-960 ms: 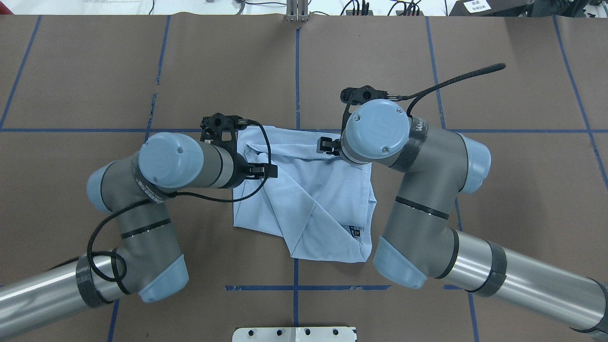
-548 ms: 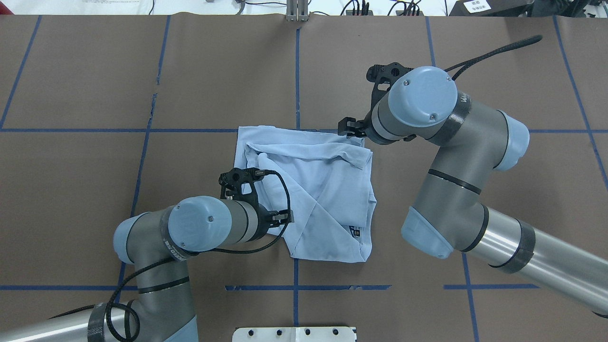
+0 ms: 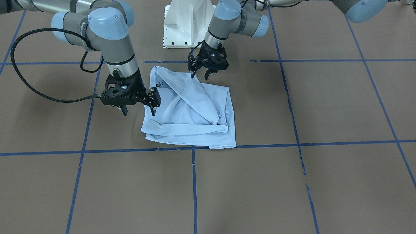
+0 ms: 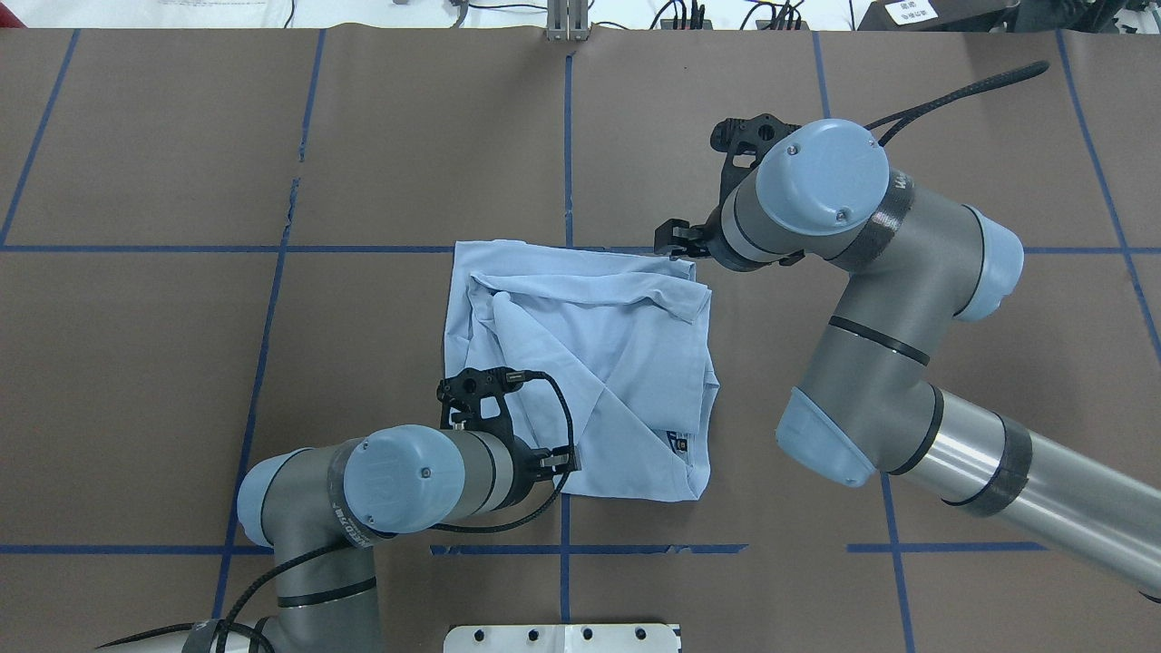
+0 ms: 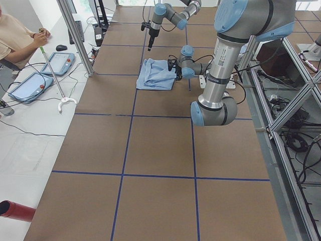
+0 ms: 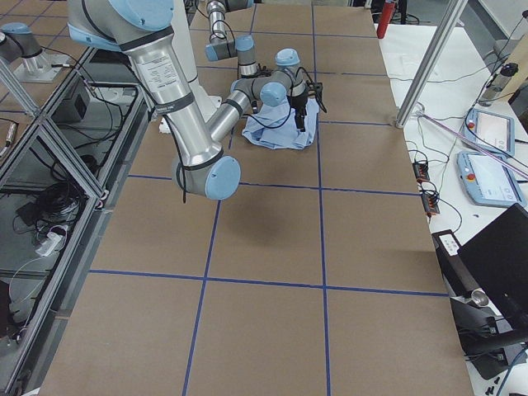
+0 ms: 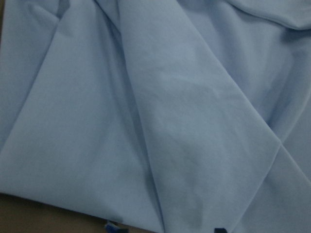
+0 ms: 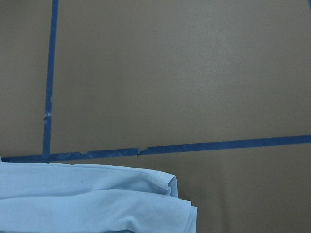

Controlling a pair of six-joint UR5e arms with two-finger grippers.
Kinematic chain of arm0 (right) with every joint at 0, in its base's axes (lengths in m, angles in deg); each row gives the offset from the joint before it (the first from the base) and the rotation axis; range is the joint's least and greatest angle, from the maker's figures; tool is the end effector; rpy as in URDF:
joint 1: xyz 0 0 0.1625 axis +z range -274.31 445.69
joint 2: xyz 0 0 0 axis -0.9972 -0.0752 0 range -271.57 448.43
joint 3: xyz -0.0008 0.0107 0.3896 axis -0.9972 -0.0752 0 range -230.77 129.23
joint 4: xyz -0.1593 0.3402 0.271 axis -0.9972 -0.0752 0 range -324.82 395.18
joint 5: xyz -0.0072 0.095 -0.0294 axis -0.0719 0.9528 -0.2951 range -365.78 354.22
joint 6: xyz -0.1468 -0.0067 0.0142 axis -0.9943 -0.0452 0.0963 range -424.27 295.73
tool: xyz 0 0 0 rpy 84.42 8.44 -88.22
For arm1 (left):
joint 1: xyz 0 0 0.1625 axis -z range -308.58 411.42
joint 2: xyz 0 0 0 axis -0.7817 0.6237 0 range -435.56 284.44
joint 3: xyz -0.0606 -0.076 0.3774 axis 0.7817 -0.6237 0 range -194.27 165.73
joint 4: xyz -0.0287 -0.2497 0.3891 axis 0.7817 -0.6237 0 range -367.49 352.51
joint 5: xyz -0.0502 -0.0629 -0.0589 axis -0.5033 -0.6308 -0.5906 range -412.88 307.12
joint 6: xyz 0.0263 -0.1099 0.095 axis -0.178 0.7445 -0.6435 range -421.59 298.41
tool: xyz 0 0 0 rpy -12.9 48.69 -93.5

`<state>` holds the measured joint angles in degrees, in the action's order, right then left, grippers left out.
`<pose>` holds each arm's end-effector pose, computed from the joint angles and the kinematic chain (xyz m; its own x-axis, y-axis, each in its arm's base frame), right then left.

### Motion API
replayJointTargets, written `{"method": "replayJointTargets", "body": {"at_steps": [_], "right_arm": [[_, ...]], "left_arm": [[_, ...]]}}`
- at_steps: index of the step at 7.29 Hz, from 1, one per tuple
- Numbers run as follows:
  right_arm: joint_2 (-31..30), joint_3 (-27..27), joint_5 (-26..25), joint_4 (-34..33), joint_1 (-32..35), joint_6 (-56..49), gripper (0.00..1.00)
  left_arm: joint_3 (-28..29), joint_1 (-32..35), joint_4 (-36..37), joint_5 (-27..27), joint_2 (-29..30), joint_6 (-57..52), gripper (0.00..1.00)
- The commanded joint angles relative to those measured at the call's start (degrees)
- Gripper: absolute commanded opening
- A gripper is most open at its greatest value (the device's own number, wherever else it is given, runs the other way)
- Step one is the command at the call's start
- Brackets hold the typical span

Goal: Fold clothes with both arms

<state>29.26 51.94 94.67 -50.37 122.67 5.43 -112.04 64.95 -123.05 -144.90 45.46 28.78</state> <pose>-0.4918 -0.5038 0.2146 0.6692 0.0770 0.7391 -0.2685 0.9525 0.1439 0.6727 -0.2937 0.1925 0.4195 -0.1076 -0.9013 0.2056 0.9784 -0.0211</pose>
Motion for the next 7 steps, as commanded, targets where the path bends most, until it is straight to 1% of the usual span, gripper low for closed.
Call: {"method": "replayJointTargets", "body": {"at_steps": [1, 7], "right_arm": [[-0.2, 0.0, 0.0, 0.0, 0.0, 0.0, 1.0], [-0.3, 0.1, -0.1, -0.1, 0.0, 0.0, 1.0]], "left_arm": [[0.0, -0.8, -0.1, 0.1, 0.1, 0.7, 0.58], [1.2, -0.9, -0.5, 0.0, 1.1, 2.2, 0.55]]}}
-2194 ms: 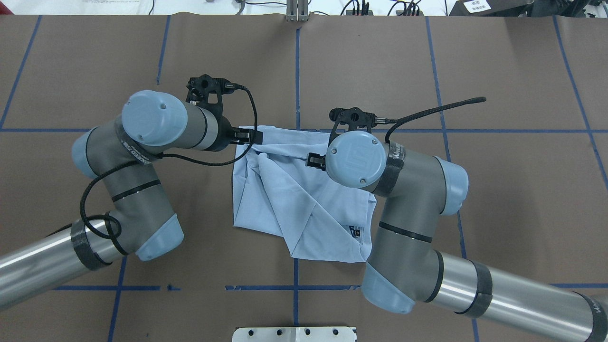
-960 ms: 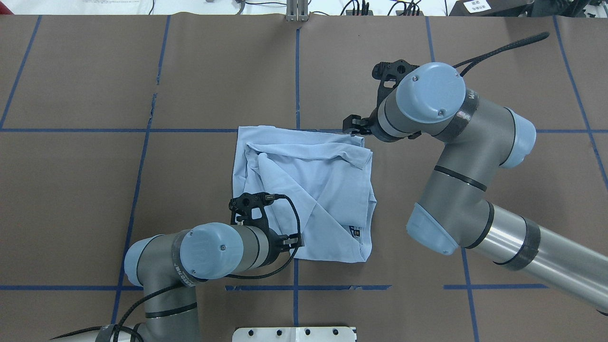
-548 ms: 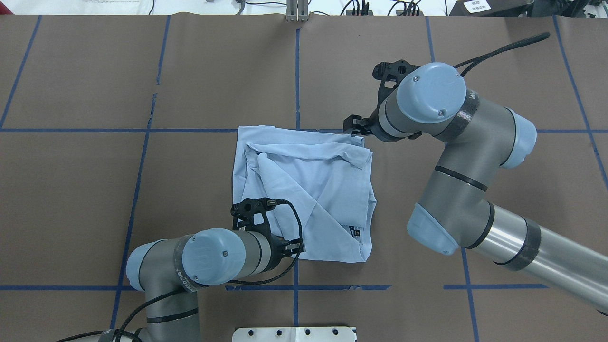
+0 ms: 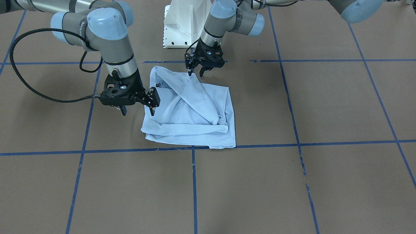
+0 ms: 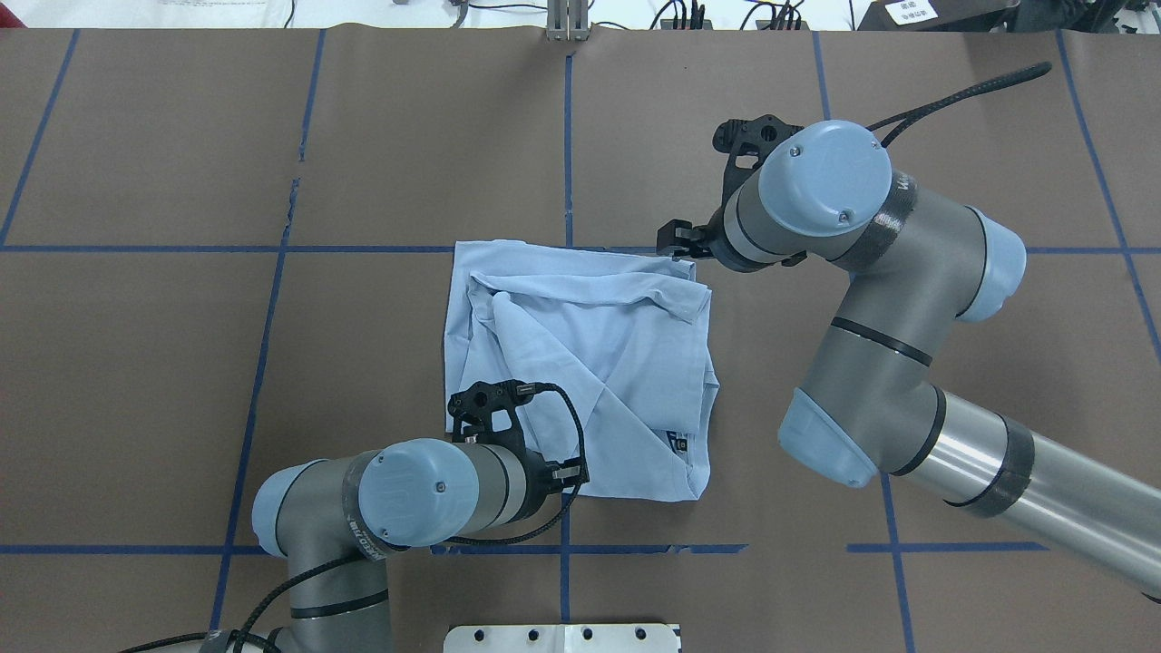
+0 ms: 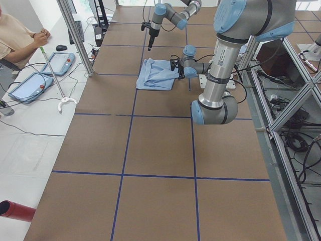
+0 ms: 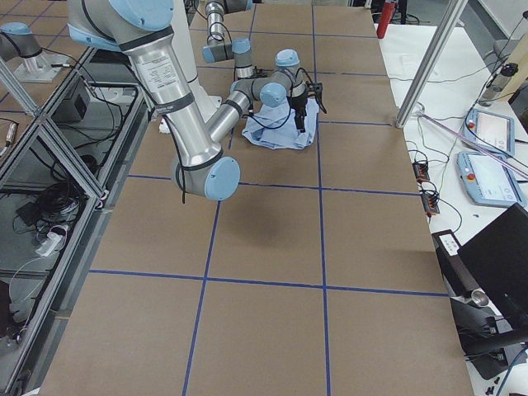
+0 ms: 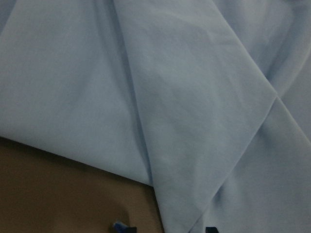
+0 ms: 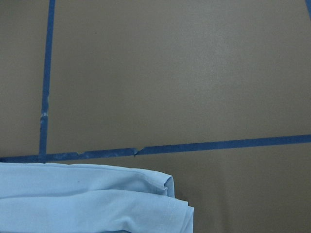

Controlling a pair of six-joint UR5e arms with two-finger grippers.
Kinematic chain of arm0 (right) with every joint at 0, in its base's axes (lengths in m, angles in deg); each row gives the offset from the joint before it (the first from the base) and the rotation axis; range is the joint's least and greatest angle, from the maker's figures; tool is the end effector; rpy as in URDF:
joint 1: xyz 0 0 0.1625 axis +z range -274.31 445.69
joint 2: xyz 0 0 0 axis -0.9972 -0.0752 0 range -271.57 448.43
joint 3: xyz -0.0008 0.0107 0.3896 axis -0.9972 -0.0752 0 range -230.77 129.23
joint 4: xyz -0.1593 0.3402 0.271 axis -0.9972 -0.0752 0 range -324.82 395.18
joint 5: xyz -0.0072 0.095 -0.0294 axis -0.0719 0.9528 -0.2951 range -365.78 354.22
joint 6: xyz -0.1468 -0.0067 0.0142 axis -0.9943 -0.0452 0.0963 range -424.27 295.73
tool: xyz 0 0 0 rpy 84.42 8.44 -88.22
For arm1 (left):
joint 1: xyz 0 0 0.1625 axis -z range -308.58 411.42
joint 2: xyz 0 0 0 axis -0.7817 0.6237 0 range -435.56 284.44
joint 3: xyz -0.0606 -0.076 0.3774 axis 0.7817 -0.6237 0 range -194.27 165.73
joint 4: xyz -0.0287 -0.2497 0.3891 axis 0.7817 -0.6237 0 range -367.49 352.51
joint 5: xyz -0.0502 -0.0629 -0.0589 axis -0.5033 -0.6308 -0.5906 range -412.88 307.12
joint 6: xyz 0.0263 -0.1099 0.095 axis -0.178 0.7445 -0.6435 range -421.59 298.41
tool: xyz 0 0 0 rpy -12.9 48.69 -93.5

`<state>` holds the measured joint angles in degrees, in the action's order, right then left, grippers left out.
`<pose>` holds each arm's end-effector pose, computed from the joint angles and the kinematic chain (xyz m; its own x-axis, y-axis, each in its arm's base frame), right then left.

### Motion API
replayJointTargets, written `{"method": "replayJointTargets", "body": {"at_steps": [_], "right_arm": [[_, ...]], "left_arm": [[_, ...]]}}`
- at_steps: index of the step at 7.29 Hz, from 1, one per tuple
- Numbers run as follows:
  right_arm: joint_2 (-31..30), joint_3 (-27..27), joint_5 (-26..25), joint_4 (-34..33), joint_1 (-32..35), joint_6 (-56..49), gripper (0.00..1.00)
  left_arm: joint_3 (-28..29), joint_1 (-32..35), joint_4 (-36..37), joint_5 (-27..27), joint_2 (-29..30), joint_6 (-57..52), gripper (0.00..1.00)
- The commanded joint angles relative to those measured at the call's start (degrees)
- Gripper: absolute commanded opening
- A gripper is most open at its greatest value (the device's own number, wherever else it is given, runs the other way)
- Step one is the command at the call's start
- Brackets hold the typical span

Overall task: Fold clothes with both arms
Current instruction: 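Hold the left gripper on the folded shirt's near side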

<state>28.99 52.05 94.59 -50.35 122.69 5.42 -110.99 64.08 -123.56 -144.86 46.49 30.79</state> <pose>-0.4909 -0.5036 0.2169 0.6710 0.0783 0.7373 -0.2694 0.9522 0.1440 0.6827 -0.2848 0.1875 0.4066 -0.1339 -0.9037 0.2056 0.9772 -0.0522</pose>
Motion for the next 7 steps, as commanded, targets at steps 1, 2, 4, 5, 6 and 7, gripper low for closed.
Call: {"method": "replayJointTargets", "body": {"at_steps": [1, 2, 4, 5, 6, 7], "right_arm": [[-0.1, 0.0, 0.0, 0.0, 0.0, 0.0, 1.0], [-0.1, 0.0, 0.0, -0.1, 0.0, 0.0, 1.0], [-0.1, -0.1, 0.0, -0.1, 0.0, 0.0, 1.0], [-0.1, 0.0, 0.1, -0.1, 0.0, 0.0, 1.0], [-0.1, 0.0, 0.1, -0.1, 0.0, 0.0, 1.0], [-0.1, 0.0, 0.1, -0.1, 0.0, 0.0, 1.0]], "left_arm": [[0.1, -0.1, 0.0, 0.0, 0.0, 0.2, 0.55], [0.1, -0.1, 0.0, 0.0, 0.1, 0.2, 0.46], [0.2, -0.4, 0.0, 0.0, 0.4, 0.2, 0.44], [0.2, -0.4, 0.0, 0.0, 0.3, 0.2, 0.43], [0.6, -0.4, 0.0, 0.0, 0.4, 0.3, 0.42], [1.2, -0.4, -0.1, 0.0, 0.5, 0.2, 0.42]]}}
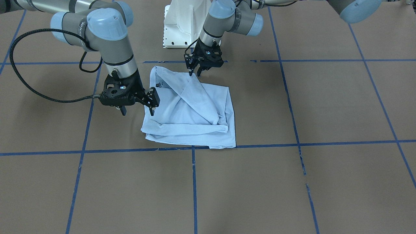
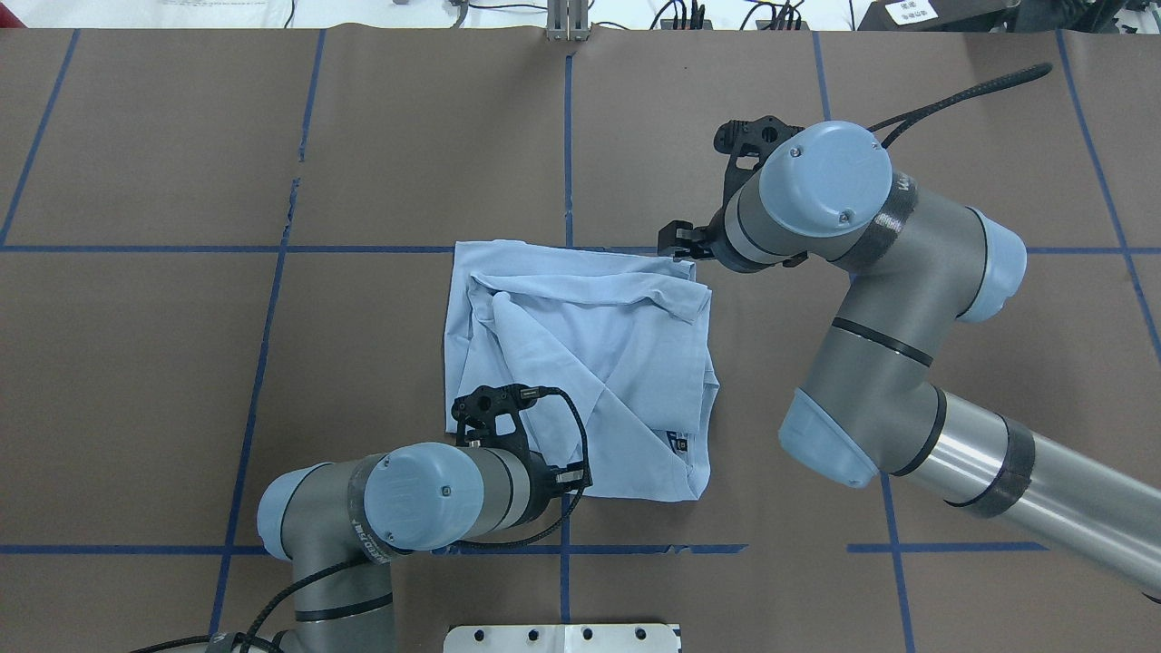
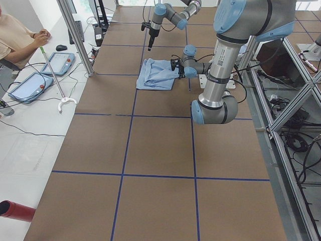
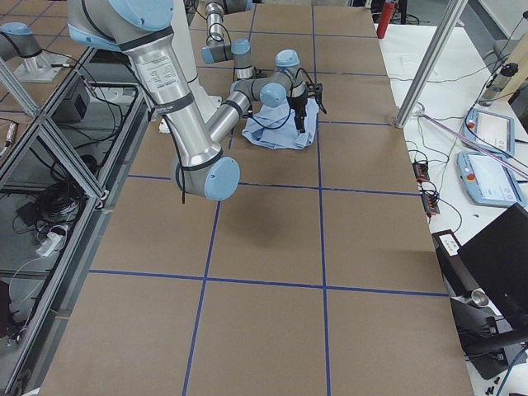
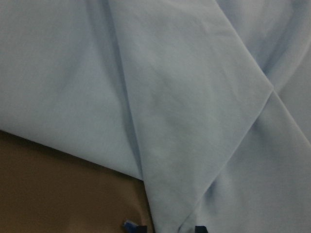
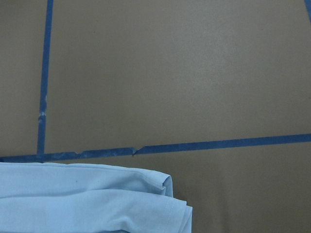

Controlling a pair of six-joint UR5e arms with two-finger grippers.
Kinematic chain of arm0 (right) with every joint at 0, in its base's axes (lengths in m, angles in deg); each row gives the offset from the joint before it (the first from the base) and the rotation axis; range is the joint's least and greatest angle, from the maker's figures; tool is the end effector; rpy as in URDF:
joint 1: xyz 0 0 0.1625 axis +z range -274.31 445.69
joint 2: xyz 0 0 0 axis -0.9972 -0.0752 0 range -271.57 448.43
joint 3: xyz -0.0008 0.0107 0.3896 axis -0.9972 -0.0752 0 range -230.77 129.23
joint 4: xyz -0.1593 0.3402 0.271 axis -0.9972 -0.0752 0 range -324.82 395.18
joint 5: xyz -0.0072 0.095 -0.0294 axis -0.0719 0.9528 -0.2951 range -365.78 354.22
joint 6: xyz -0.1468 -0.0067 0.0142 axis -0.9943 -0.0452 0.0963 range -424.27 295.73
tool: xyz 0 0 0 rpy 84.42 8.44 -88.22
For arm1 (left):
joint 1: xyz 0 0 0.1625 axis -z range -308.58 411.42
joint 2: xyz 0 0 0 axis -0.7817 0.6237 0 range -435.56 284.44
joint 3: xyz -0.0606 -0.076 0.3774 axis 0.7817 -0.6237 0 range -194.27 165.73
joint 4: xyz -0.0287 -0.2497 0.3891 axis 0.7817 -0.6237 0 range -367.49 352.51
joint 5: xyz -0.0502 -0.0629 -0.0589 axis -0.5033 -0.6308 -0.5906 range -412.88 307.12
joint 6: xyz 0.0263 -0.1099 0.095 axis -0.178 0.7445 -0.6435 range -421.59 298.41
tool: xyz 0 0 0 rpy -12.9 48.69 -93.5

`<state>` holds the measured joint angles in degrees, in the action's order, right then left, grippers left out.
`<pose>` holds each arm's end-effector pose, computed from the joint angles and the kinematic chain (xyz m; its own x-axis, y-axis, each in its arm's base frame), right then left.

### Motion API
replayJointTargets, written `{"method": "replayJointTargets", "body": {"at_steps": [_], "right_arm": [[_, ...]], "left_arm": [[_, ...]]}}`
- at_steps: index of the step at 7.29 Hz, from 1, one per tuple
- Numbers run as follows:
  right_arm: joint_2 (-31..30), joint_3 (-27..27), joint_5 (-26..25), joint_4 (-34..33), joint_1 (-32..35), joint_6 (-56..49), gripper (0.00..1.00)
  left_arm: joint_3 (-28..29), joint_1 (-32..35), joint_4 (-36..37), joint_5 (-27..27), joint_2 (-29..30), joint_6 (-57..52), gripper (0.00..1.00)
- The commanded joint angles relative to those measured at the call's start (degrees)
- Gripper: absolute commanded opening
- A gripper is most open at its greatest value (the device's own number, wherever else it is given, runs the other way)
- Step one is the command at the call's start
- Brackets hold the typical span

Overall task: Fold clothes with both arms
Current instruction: 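Hold the left gripper on the folded shirt's near side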

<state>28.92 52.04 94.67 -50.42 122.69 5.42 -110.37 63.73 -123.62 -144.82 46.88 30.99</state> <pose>-0.4910 -0.5034 0.2180 0.6722 0.0793 0.7361 -0.2682 0.9528 0.1422 0.6878 -0.2815 0.1880 0.4093 -0.1353 -0.9023 0.2018 0.9779 -0.0551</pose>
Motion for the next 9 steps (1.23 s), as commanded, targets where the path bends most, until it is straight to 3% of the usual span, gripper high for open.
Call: {"method": "replayJointTargets", "body": {"at_steps": [1, 2, 3, 4, 9], "right_arm": [[0.0, -0.1, 0.0, 0.0, 0.1, 0.0, 1.0], [0.0, 0.0, 0.0, 0.1, 0.1, 0.0, 1.0], [0.0, 0.0, 0.0, 0.0, 0.1, 0.0, 1.0], [0.0, 0.0, 0.0, 0.0, 0.1, 0.0, 1.0], [-0.7, 1.2, 0.0, -0.1, 0.1, 0.0, 1.0]], "left_arm": [[0.8, -0.1, 0.0, 0.0, 0.6, 0.0, 0.42], [0.9, 0.0, 0.0, -0.1, 0.8, 0.1, 0.32], [0.9, 0.0, 0.0, -0.1, 0.7, 0.1, 0.1], [0.7, 0.0, 0.1, -0.1, 0.7, 0.0, 0.0], [-4.2, 0.7, 3.5, -0.3, 1.4, -0.5, 0.0]]}}
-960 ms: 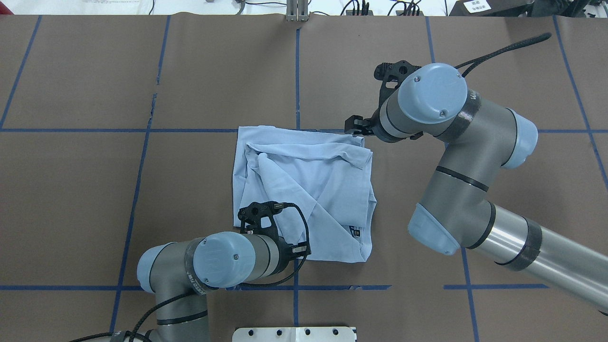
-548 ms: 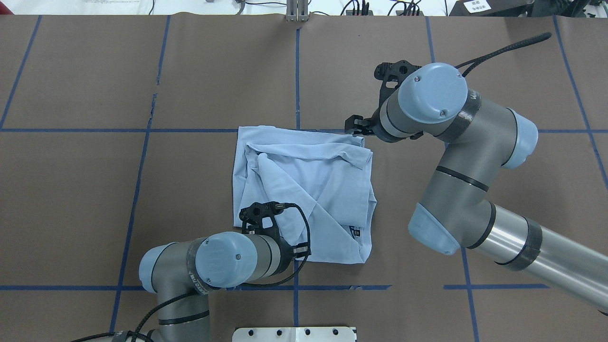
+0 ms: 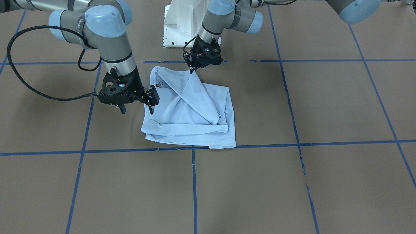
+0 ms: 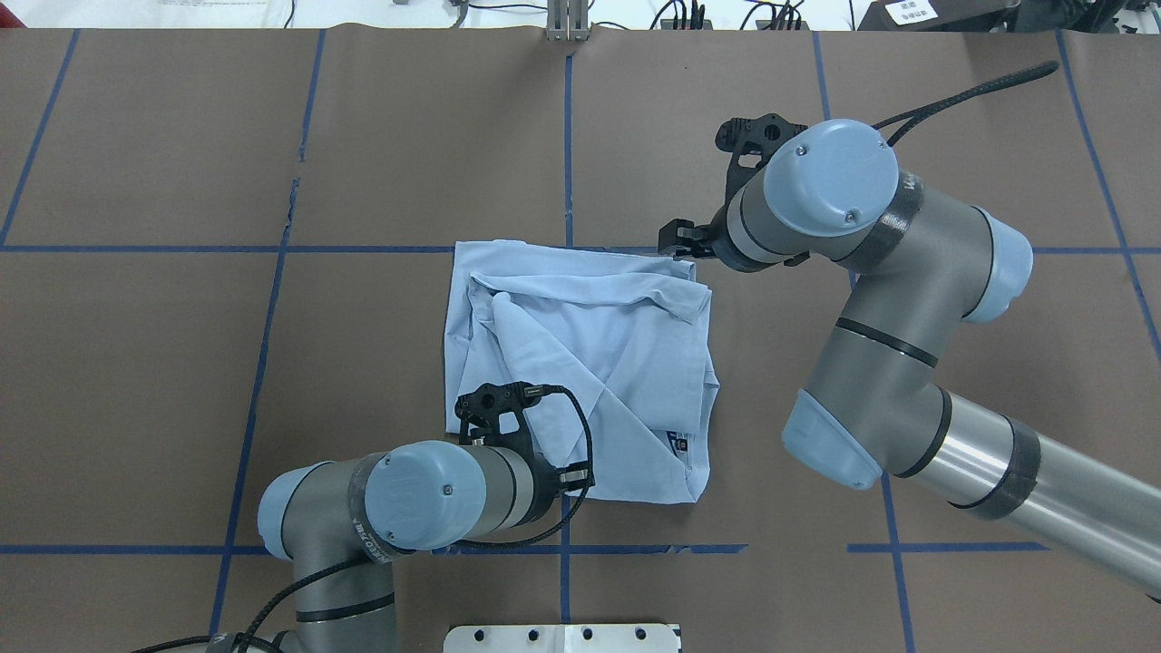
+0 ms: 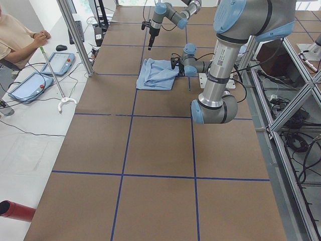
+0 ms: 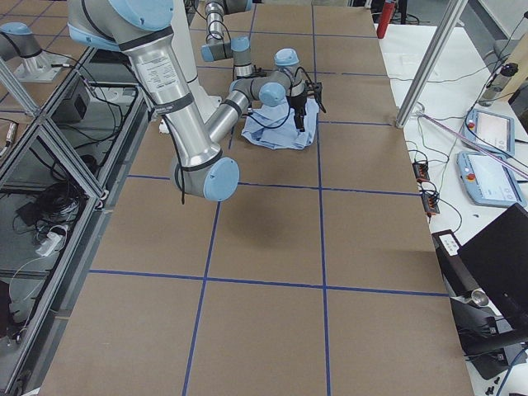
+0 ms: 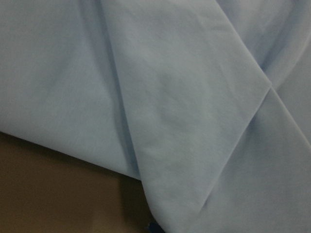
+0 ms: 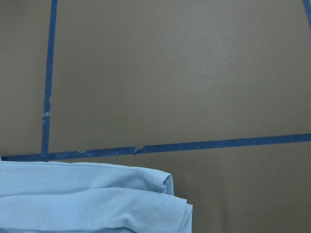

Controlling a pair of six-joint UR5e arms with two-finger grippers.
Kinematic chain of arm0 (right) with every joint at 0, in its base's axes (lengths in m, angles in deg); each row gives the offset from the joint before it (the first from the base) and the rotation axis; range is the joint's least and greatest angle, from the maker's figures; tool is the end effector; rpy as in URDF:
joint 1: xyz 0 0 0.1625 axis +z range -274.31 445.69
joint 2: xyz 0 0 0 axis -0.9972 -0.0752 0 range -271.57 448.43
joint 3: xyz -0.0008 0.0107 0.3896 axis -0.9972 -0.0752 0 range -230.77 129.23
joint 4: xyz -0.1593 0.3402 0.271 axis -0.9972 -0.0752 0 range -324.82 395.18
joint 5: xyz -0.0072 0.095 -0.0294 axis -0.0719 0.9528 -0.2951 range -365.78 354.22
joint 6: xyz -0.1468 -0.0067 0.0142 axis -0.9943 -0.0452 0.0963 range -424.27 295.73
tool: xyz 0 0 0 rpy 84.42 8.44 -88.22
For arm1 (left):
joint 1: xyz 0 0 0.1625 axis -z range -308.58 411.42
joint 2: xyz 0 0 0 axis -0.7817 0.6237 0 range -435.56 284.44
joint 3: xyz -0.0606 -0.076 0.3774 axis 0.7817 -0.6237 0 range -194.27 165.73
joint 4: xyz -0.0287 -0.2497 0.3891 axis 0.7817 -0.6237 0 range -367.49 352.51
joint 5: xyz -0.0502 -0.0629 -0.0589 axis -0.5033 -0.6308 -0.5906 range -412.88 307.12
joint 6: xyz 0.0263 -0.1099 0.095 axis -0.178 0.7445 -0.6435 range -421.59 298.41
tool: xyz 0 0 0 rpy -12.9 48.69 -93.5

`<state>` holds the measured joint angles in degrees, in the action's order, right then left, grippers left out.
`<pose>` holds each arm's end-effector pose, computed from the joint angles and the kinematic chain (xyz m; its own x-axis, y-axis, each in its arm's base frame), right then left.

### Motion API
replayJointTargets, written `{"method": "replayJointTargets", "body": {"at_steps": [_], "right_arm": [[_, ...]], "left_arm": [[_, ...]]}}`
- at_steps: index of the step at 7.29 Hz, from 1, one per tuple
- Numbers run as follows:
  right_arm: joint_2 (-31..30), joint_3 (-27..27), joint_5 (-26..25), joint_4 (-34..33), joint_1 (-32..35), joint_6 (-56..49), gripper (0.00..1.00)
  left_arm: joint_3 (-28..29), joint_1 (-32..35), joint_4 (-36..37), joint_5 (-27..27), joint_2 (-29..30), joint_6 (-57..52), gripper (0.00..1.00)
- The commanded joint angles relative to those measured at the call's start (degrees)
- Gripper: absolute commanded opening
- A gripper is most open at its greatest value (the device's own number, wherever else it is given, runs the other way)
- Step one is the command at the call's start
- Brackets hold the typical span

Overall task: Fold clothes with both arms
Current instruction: 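Move the left gripper over the folded shirt toward its far side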

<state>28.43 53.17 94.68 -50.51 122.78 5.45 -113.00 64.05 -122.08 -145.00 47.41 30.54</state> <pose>-0.4854 -0.5005 0.2145 0.6662 0.0766 0.7418 -0.2710 0.9516 0.1452 0.6731 -0.2819 0.1624 0.3852 -0.1244 -0.9144 0.1999 0.9786 -0.0489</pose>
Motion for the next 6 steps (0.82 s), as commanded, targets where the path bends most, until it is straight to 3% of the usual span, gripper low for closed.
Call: {"method": "replayJointTargets", "body": {"at_steps": [1, 4, 6], "right_arm": [[-0.2, 0.1, 0.1, 0.0, 0.3, 0.0, 1.0], [-1.5, 0.1, 2.7, 0.0, 4.1, -5.1, 1.0], [-1.6, 0.1, 3.2, 0.0, 4.7, -5.3, 1.0]], "left_arm": [[-1.5, 1.9, 2.3, 0.0, 2.2, -0.1, 0.0], [2.6, 8.4, 3.8, -0.3, 7.2, -2.7, 0.0], [12.6, 11.6, 3.5, -0.4, 15.5, -2.7, 0.0]]}}
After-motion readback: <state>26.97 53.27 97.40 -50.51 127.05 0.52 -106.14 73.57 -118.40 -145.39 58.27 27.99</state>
